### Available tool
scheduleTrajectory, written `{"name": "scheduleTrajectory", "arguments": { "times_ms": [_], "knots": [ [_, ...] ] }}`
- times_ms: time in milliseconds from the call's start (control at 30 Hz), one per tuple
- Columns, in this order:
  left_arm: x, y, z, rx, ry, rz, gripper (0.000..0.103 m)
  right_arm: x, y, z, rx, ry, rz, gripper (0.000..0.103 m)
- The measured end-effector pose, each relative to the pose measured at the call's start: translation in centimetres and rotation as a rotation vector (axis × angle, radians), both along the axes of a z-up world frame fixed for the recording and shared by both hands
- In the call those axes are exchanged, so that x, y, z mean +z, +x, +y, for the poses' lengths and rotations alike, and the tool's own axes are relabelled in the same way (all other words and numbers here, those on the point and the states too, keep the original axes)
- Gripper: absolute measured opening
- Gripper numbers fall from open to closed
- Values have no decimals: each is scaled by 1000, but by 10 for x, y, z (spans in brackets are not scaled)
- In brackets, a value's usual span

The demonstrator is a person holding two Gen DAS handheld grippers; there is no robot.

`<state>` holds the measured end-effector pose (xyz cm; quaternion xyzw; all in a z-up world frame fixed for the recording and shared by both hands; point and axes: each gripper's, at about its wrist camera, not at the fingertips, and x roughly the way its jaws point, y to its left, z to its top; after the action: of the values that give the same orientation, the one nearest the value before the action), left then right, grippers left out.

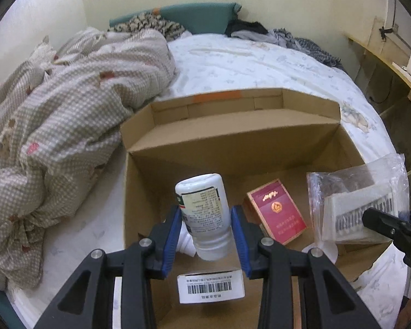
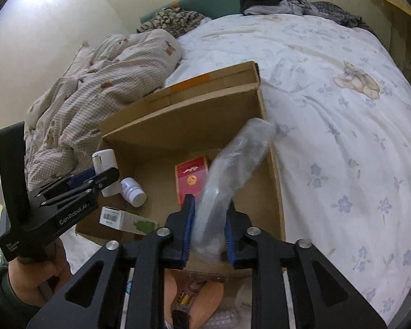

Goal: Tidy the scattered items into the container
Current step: 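Drop the pill bottle and plastic bag into the box, open both grippers, then move both grippers back toward the remaining items beside the box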

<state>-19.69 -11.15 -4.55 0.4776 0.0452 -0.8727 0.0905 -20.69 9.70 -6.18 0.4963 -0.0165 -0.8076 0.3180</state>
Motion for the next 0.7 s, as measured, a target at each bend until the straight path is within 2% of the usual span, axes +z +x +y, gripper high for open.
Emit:
{"name": "scheduleTrajectory", "arguments": {
  "times_ms": [33, 100, 133, 167, 233, 367, 700],
  "knots": [
    [-2, 0, -1, 2, 9, -8, 38, 2, 1, 0, 0, -6, 6, 32],
    [-1, 0, -1, 6, -1, -11, 40, 8, 3, 1, -1, -21, 25, 49],
    [-1, 1, 0, 7, -6, -11, 49, 11, 4, 3, -5, -31, 43, 60],
    [0, 1, 0, 7, -15, -5, 60, 16, 6, 4, -5, -44, 61, 63],
    [3, 3, 2, 6, -33, 7, 65, 25, 10, 7, 0, -73, 92, 63],
    [5, 6, 6, -8, -58, 14, 68, 37, 12, 13, -6, -107, 114, 63],
    [13, 21, 21, -53, -121, 10, 69, 60, 9, 32, -48, -169, 112, 63]
  ]
}}
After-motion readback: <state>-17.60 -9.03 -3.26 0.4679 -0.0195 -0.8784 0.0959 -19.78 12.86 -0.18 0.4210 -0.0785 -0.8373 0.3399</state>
